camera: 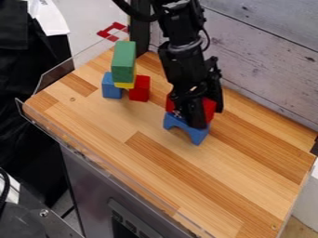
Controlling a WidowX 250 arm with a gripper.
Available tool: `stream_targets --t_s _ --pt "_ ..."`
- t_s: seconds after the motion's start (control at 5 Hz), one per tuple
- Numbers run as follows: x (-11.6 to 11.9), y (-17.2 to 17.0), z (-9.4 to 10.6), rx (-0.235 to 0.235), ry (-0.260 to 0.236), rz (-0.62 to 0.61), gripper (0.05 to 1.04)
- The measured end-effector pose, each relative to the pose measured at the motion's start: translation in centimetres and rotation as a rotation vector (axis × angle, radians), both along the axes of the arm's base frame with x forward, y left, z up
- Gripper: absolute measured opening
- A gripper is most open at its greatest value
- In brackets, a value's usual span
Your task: Put the red arch onto the top of the blue arch.
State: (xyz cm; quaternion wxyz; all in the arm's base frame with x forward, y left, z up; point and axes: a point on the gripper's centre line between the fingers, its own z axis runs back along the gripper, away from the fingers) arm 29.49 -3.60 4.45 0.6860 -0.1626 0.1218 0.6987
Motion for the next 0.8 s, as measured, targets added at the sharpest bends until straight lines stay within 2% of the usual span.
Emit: stream_targets --t_s 0.2,0.4,0.6,0.8 --pt "-0.5 -0.2 -1.0 -0.020 0.034 -0.039 0.930" --pt "-0.4 -0.1 -1.0 -0.018 0.029 -0.042 1.005" --pt "-0.5 0.0 -0.7 -0.008 0.018 -0.042 1.001" --pt "-1.2 0.3 2.1 0.055 -0.027 -0.053 1.001"
